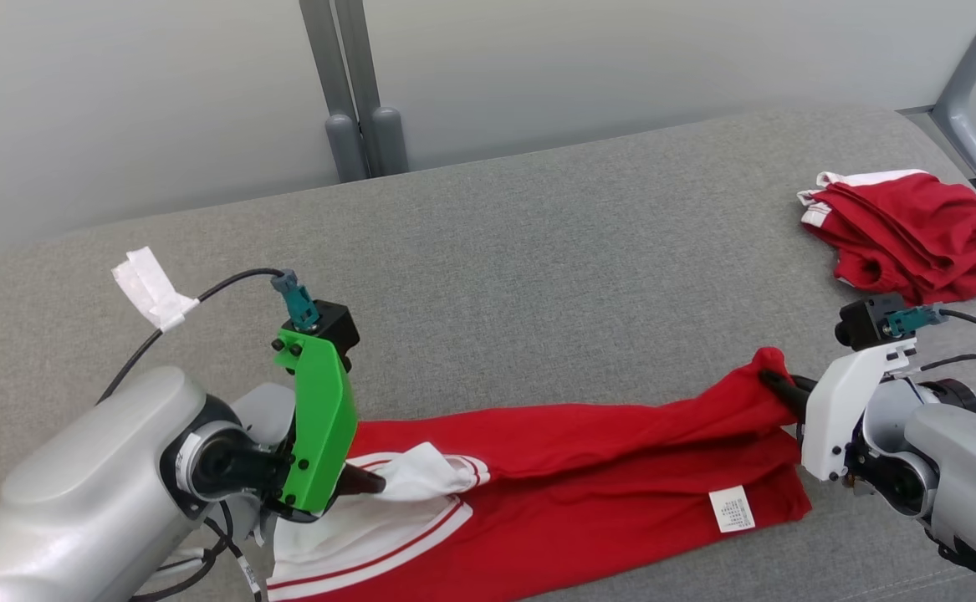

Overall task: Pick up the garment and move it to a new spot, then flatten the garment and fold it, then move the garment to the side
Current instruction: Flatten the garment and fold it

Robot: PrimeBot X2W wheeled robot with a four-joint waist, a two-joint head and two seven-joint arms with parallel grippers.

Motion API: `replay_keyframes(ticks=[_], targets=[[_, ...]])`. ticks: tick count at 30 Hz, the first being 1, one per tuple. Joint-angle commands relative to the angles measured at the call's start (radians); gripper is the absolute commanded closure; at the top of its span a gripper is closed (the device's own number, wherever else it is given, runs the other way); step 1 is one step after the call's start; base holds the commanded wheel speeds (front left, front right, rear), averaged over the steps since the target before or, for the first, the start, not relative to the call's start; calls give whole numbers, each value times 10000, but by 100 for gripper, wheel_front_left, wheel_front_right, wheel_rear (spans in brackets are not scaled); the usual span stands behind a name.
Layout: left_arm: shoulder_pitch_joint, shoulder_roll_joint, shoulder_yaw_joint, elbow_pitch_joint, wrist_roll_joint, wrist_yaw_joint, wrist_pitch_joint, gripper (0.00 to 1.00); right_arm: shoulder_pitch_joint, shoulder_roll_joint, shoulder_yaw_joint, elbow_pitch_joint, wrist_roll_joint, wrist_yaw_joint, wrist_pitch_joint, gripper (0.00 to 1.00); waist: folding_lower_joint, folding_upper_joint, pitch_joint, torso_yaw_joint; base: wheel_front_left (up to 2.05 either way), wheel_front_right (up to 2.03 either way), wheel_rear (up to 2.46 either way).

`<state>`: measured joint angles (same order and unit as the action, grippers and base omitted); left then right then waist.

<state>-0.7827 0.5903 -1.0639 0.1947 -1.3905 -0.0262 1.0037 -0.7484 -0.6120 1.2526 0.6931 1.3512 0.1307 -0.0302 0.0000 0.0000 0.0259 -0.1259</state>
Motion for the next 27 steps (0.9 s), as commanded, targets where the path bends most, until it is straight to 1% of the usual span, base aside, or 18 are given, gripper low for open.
replay_keyframes(ticks=[1,12,13,14,15,16,17,19,22,27], targets=[[237,66,-33,-49,-111,52,53,100,108,-60,64,-55,-135,1,97,100,0,0,-2,14,0,0,0],[596,-12,-273,169,-154,85,179,100,323,-149,257,-153,-399,1,1100,100,0,0,78,-35,0,0,0],[639,-25,-280,213,-176,71,177,100,336,-140,260,-138,-389,1,1160,73,0,0,67,-44,0,0,0],[670,-32,-289,242,-178,50,160,100,352,-135,261,-130,-388,1,1185,31,0,0,53,-51,0,0,0],[693,-50,-293,284,-182,27,119,68,378,-127,264,-127,-383,1,1244,0,0,0,38,-63,0,0,0],[711,-65,-284,319,-191,5,90,14,417,-114,266,-138,-344,1,1292,0,0,0,24,-72,0,0,0],[762,-83,-286,361,-214,-9,66,0,460,-108,271,-154,-302,1,1364,0,0,0,-8,-85,0,0,0],[806,-103,-288,450,-216,-64,37,0,471,-127,275,-165,-312,1,1428,0,0,0,-67,-99,0,0,0],[715,-84,-129,537,-134,-110,-228,0,443,-192,277,-271,-272,1,1243,0,0,0,-157,-99,0,0,0],[450,69,388,472,37,-252,-1075,0,459,-536,118,-822,135,3,588,0,0,0,-299,-63,0,0,0]])
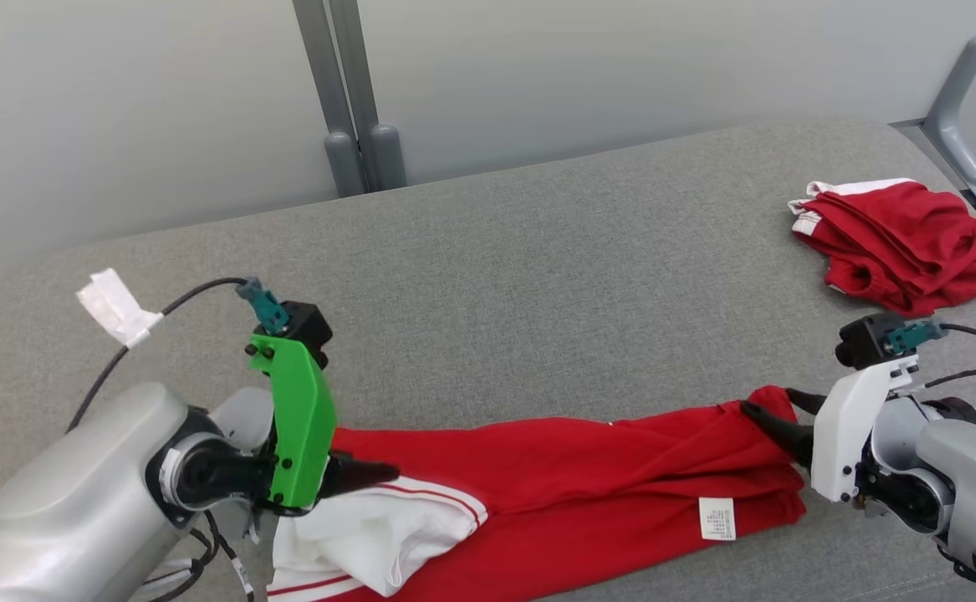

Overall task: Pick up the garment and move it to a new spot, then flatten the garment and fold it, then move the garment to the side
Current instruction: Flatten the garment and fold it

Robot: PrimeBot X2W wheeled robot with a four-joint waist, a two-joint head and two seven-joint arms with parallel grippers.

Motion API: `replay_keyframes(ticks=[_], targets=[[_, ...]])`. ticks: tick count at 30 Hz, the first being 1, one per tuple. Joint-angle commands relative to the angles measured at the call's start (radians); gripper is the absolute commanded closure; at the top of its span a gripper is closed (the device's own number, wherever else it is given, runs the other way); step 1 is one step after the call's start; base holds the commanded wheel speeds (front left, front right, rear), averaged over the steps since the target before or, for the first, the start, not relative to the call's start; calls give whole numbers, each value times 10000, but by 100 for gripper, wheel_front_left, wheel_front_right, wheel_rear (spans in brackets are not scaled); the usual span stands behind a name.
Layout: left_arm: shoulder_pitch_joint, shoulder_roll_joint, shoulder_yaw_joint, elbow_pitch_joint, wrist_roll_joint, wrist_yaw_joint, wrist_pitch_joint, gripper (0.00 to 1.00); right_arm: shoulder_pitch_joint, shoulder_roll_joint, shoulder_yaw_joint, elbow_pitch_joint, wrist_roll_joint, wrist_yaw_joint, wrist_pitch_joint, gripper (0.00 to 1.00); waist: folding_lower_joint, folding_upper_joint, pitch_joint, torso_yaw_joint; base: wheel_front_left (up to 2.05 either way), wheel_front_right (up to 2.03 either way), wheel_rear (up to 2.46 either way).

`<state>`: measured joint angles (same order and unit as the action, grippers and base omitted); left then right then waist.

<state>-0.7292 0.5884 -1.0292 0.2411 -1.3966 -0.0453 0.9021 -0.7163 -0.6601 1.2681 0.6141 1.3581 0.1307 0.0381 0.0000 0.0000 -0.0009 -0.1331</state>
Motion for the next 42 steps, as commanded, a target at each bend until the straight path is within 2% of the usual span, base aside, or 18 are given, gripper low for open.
replay_keyframes(ticks=[1,5,9,11,13,17,20,22,26,29,32,37,42], targets=[[-117,213,278,-120,245,-100,-584,0,187,-236,-197,-316,234,1,-534,0,0,0,-84,9,0,0,0],[205,506,889,-453,881,-119,-2403,0,296,-563,-770,-707,380,1,-2084,0,0,0,-171,-3,0,0,0],[894,680,1750,-779,1651,288,-5157,0,669,-582,-1629,-838,213,3,-2974,0,0,0,-218,-17,0,0,0],[1445,690,2237,-921,2082,673,-6820,0,871,-465,-2665,-934,-178,3,-3039,0,0,0,-222,-43,0,0,0],[2121,732,2565,-1099,2552,1005,-8305,0,1480,-229,-4118,-998,-919,1,-3025,0,0,0,-209,-55,0,0,0],[3321,694,2993,-1320,3356,1862,-10694,0,3060,708,-7367,-1589,-2860,3,-3025,0,0,0,-194,2,0,0,0],[4106,477,3410,-1415,3927,2471,-11541,0,4401,1599,-9477,-2365,-4358,3,-3027,0,0,0,-178,65,0,0,0],[4547,186,3917,-1553,4390,2748,-11664,0,5191,2195,-10430,-2836,-5135,3,-3028,0,0,0,-167,121,0,0,0],[5617,-887,5541,-2268,6278,2986,-11671,0,6334,3064,-11352,-3411,-6129,3,-3029,0,0,0,-117,215,0,0,0],[6351,-1756,6493,-2636,7438,2773,-11675,0,6843,3459,-11478,-3491,-6441,3,-3029,0,0,0,-88,245,0,0,0],[7009,-2456,7141,-2610,8206,2250,-11677,0,7064,3646,-11482,-3420,-6538,3,-3029,0,0,0,-61,259,0,0,0],[7252,-3031,7726,-2255,8933,1463,-11678,0,6853,3666,-11260,-2440,-6277,3,-2989,0,0,0,-40,289,0,0,0],[7266,-3677,8028,-1976,9413,872,-11679,0,6334,3727,-10666,-1230,-5545,3,-2343,0,0,0,2,361,0,0,0]])
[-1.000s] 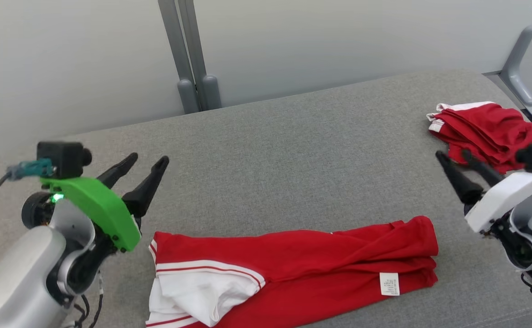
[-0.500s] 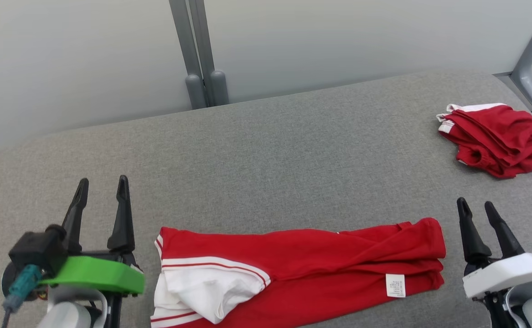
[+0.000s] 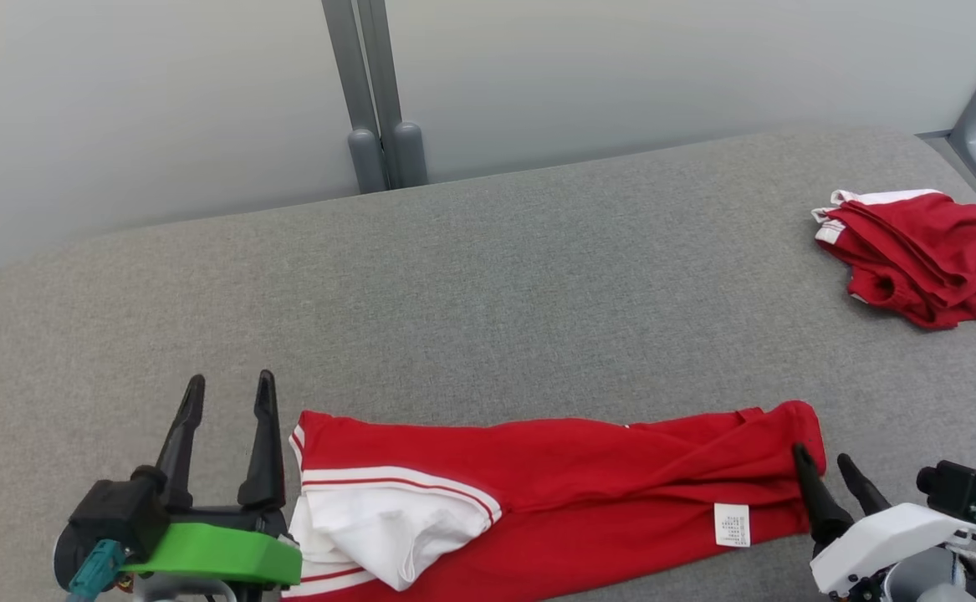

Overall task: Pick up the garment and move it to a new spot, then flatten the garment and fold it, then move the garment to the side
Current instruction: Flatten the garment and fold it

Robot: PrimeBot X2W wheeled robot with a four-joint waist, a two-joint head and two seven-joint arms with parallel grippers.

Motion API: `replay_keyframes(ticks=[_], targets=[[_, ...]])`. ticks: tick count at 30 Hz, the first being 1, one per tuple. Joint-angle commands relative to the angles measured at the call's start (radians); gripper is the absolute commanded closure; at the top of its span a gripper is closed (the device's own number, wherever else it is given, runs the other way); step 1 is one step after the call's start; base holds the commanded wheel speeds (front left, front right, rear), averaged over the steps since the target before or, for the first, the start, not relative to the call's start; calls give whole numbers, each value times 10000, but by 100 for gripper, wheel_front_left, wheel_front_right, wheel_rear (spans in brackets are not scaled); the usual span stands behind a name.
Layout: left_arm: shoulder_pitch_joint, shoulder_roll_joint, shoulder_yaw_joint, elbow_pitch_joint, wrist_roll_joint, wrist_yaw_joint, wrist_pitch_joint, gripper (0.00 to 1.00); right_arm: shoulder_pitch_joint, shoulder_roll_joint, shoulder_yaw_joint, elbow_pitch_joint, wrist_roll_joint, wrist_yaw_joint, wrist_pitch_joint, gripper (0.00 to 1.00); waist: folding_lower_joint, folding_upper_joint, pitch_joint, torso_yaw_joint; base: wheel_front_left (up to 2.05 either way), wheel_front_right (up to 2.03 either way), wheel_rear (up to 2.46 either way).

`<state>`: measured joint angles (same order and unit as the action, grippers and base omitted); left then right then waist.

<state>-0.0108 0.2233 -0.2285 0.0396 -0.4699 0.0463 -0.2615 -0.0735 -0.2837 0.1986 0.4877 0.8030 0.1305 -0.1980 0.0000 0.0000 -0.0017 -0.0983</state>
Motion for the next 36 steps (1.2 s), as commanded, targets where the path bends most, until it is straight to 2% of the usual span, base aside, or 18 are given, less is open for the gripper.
replay_keyframes(ticks=[1,9,17,18,19,20,21,30,36], targets=[[81,-126,67,129,234,-154,-44,0,-211,-90,184,261,162,4,82,0,0,0,23,40,0,0,0],[-166,-573,390,644,739,-786,-43,0,-895,-125,941,1726,1350,4,153,0,0,0,111,382,0,0,0],[-264,-803,539,1011,983,-1118,-36,0,-967,126,1840,2566,2599,4,474,0,0,0,170,829,0,0,0],[-279,-824,555,1038,1006,-1155,-36,0,-968,127,1921,2561,2750,4,434,8,0,0,184,871,0,0,0],[-289,-841,573,1072,1040,-1181,-36,0,-1005,93,2033,2555,2855,4,361,56,0,0,198,910,0,0,0],[-295,-857,595,1095,1057,-1190,-36,0,-1058,71,2094,2520,2962,4,259,84,0,0,208,941,0,0,0],[-300,-874,622,1116,1087,-1228,-36,0,-1139,45,2153,2469,3099,5,138,100,0,0,214,969,0,0,0],[-315,-1020,844,1131,1284,-1372,-36,0,-1839,-588,2371,1893,3476,5,-628,100,0,0,226,1051,0,0,0],[-149,-1202,1097,1038,1393,-1418,-38,0,-2094,-1488,1905,1893,3453,5,-680,100,0,0,120,1008,0,0,0]])
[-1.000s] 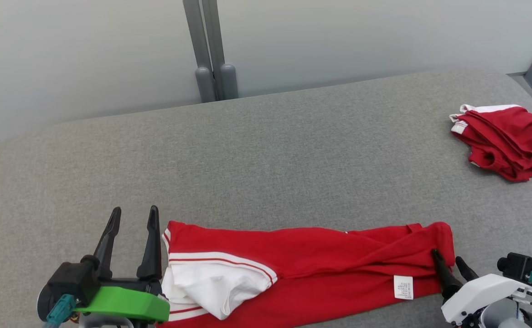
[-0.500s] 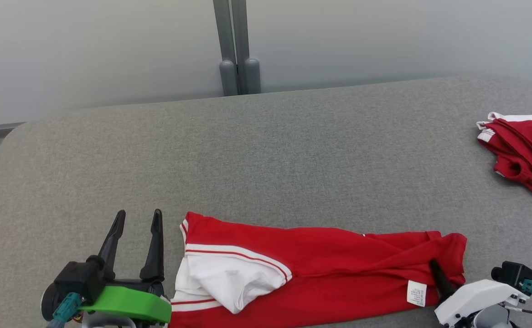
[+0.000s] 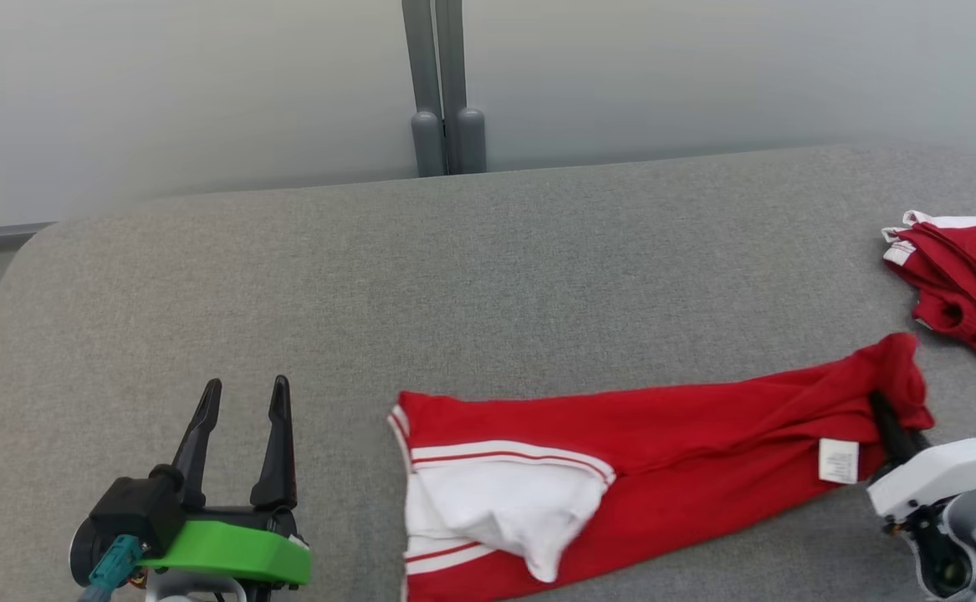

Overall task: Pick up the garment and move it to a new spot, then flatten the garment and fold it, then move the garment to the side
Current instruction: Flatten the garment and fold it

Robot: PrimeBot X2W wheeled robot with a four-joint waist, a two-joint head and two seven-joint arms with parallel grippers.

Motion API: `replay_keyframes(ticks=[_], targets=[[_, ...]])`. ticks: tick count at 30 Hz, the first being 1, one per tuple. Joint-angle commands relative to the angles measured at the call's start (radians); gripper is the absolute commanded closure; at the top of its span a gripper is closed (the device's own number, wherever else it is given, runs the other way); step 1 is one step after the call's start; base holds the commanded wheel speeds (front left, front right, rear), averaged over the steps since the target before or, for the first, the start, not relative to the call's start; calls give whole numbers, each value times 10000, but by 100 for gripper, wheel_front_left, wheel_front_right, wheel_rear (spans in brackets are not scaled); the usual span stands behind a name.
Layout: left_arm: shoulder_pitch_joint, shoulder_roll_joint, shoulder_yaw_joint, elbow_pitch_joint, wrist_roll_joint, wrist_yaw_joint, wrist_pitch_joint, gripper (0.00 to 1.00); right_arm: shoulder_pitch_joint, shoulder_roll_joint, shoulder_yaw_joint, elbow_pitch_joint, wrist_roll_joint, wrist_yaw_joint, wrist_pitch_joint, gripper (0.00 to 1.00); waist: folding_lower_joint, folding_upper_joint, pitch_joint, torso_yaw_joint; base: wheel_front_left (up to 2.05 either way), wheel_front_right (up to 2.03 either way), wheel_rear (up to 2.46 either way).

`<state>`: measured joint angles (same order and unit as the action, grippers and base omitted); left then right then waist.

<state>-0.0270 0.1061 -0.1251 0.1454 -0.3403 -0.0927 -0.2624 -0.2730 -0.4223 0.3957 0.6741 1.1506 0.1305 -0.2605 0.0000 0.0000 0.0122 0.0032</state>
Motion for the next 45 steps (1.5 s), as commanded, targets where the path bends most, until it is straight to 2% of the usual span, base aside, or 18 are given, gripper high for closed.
replay_keyframes(ticks=[1,4,8,13,18,26,35,36,37,38,45], targets=[[49,-61,103,-28,117,-39,-26,0,-145,-275,-189,53,-150,5,-47,100,0,0,-37,-6,0,0,0],[154,-131,247,-27,147,-43,-27,0,-275,-617,-410,-22,-496,5,-50,100,0,0,-85,9,0,0,0],[276,-245,488,84,199,-53,-28,0,-403,-703,-286,-596,-847,5,-49,100,0,0,-170,40,0,0,0],[353,-394,675,260,270,-34,-28,0,-495,-316,508,-1614,-1214,5,-44,100,0,0,-244,197,0,0,0],[221,-466,706,441,320,-104,-28,0,-517,566,1543,-2385,-1328,5,-42,100,0,0,-202,538,0,0,0],[-109,-520,480,737,347,-215,-28,0,-908,1851,2840,-1719,-1298,5,-12,100,0,0,-34,1289,0,0,0],[-327,-546,340,868,282,-271,-27,0,-1296,2620,3839,-629,-831,5,-5,100,0,0,237,1753,0,0,0],[-349,-548,372,885,273,-282,-28,0,-1334,2674,3963,-521,-768,5,1,76,0,0,256,1759,0,0,0],[-364,-547,392,899,274,-289,-27,0,-1360,2710,4088,-456,-719,5,25,58,0,0,266,1756,0,0,0],[-377,-549,411,919,281,-296,-28,0,-1420,2728,4260,-438,-688,5,19,0,0,0,270,1742,0,0,0],[-267,-550,499,1021,347,-301,-28,0,-1536,2450,4543,-981,-218,5,-33,0,0,0,56,1333,0,0,0]])
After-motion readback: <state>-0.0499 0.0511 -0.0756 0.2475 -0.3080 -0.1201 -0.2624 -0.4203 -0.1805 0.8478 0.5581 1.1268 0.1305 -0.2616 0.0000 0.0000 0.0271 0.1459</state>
